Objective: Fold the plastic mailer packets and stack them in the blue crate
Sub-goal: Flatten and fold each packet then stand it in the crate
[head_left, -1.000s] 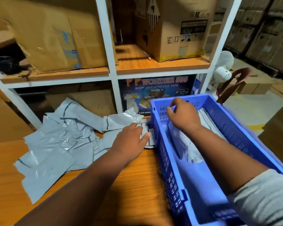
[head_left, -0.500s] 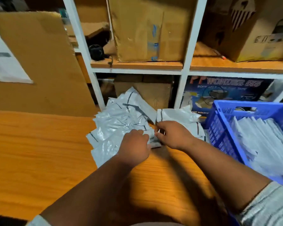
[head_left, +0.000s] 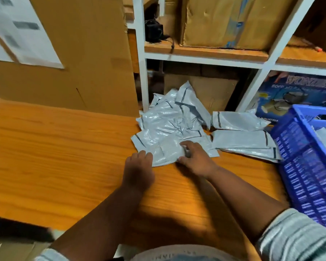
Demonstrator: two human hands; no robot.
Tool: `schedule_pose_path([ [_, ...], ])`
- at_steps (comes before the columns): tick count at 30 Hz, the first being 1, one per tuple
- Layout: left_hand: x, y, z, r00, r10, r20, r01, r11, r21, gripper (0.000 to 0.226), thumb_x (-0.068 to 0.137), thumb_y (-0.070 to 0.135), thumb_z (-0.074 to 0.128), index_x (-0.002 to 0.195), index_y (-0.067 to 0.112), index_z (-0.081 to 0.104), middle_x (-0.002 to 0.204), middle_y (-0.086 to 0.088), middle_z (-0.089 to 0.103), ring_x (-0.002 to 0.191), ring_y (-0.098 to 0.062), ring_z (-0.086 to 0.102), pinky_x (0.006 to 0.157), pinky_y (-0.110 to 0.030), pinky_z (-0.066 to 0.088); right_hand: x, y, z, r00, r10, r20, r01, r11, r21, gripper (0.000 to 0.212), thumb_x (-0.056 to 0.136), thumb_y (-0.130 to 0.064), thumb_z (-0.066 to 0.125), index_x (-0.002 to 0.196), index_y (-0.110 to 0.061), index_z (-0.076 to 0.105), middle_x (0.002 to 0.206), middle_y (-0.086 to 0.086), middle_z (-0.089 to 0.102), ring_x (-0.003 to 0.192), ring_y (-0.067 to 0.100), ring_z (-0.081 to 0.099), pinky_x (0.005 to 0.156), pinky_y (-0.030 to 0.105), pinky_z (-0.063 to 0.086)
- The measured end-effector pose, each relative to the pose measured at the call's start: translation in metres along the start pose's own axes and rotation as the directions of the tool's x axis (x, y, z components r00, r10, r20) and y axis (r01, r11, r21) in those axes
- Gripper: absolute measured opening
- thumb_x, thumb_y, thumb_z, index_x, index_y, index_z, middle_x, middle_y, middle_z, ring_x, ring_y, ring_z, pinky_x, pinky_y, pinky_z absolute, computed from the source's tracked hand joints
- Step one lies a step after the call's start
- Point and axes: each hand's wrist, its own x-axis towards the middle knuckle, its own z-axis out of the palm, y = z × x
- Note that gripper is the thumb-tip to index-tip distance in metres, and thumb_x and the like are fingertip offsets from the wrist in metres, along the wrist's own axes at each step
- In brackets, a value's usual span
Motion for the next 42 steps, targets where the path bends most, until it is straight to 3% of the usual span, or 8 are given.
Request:
schedule_pose_path([
  [4, 0.006, -0.011, -0.001, 0.985, -0.026, -0.169, -0.066, 0.852, -0.519, 0.023, 0.086, 0.020, 0.064, 0.105, 0.008, 0.072, 0.098, -0.007, 0.072, 0.091, -0.028, 0.066, 0.079, -0.040, 0.056, -0.013, -0.011, -0.002, 0.995, 0.035, -0.090, -0.003, 0.941, 0.338, 0.065, 0.093, -0.025, 0.078, 0.151, -0.036, 0.051, 0.120, 0.000, 0.072, 0.106, 0.020, 0.069, 0.095, 0.033, 0.056],
  [8, 0.017, -0.007, -0.031, 0.977, -0.193, 0.085, 0.164, 0.441, -0.882, 0.004, 0.100, 0.021, 0.069, 0.099, 0.023, 0.072, 0.097, 0.016, 0.073, 0.101, 0.003, 0.066, 0.082, -0.009, 0.047, -0.033, -0.008, -0.018, 0.994, 0.083, -0.066, -0.020, 0.757, 0.654, 0.040, 0.094, -0.008, 0.078, 0.131, -0.021, 0.067, 0.098, 0.028, 0.069, 0.082, 0.029, 0.069, 0.074, 0.034, 0.059],
  [12, 0.013, 0.012, -0.034, 0.916, -0.194, 0.351, 0.383, 0.165, -0.909, 0.017, 0.098, 0.044, 0.075, 0.104, 0.028, 0.075, 0.107, 0.013, 0.076, 0.103, 0.002, 0.067, 0.085, -0.014, 0.049, -0.054, 0.017, -0.018, 0.977, 0.167, -0.136, -0.070, 0.845, 0.530, 0.017, 0.092, -0.028, 0.084, 0.102, -0.018, 0.075, 0.076, 0.008, 0.063, 0.072, 0.021, 0.058, 0.071, 0.039, 0.047],
  [20, -0.021, 0.059, -0.007, 0.889, 0.002, 0.458, 0.431, 0.332, -0.839, 0.051, 0.087, 0.077, 0.069, 0.084, 0.027, 0.075, 0.074, 0.003, 0.075, 0.071, -0.021, 0.074, 0.068, -0.050, 0.062, -0.113, 0.059, -0.016, 0.895, 0.378, -0.236, -0.183, 0.794, 0.580, 0.035, 0.101, -0.050, 0.070, 0.083, -0.022, 0.061, 0.074, -0.005, 0.066, 0.071, 0.015, 0.061, 0.066, 0.036, 0.047],
  [27, -0.049, 0.104, 0.010, 0.895, -0.134, 0.425, 0.412, 0.613, -0.674, 0.063, 0.094, 0.073, 0.044, 0.071, 0.017, 0.062, 0.061, -0.002, 0.064, 0.064, -0.030, 0.068, 0.059, -0.047, 0.055, -0.151, 0.103, -0.016, 0.851, 0.358, -0.383, -0.218, 0.906, 0.363, 0.028, 0.101, -0.048, 0.070, 0.086, -0.026, 0.060, 0.078, 0.001, 0.070, 0.072, 0.021, 0.068, 0.061, 0.039, 0.050],
  [34, -0.084, 0.156, 0.015, 0.995, -0.069, -0.067, 0.030, 0.886, -0.464, 0.037, 0.102, 0.042, 0.048, 0.124, 0.013, 0.059, 0.123, -0.010, 0.059, 0.114, -0.030, 0.055, 0.096, -0.047, 0.050, -0.168, 0.134, -0.008, 0.864, 0.080, -0.497, -0.266, 0.911, -0.314, 0.041, 0.104, -0.050, 0.046, 0.128, -0.018, 0.059, 0.123, 0.011, 0.058, 0.110, 0.038, 0.055, 0.084, 0.049, 0.052],
  [37, -0.083, 0.188, 0.029, 0.989, -0.123, 0.085, 0.144, 0.939, -0.313, 0.060, 0.107, 0.041, 0.044, 0.155, 0.005, 0.041, 0.167, -0.023, 0.031, 0.158, -0.042, 0.024, 0.128, -0.060, 0.025, -0.171, 0.117, 0.005, 0.859, -0.017, -0.511, -0.199, 0.910, -0.365, 0.042, 0.103, -0.045, 0.048, 0.126, -0.013, 0.061, 0.138, 0.018, 0.054, 0.126, 0.042, 0.051, 0.100, 0.055, 0.048],
  [42, -0.081, 0.200, 0.045, 0.953, -0.143, 0.267, 0.163, 0.985, -0.056, 0.080, 0.108, 0.048, 0.036, 0.170, 0.005, 0.007, 0.178, -0.020, -0.004, 0.165, -0.037, -0.011, 0.131, -0.062, -0.004, -0.153, 0.094, 0.032, 0.950, -0.012, -0.313, -0.161, 0.839, -0.520, 0.054, 0.106, -0.049, 0.035, 0.150, -0.020, 0.047, 0.174, 0.018, 0.021, 0.163, 0.038, 0.008, 0.128, 0.067, 0.006],
])
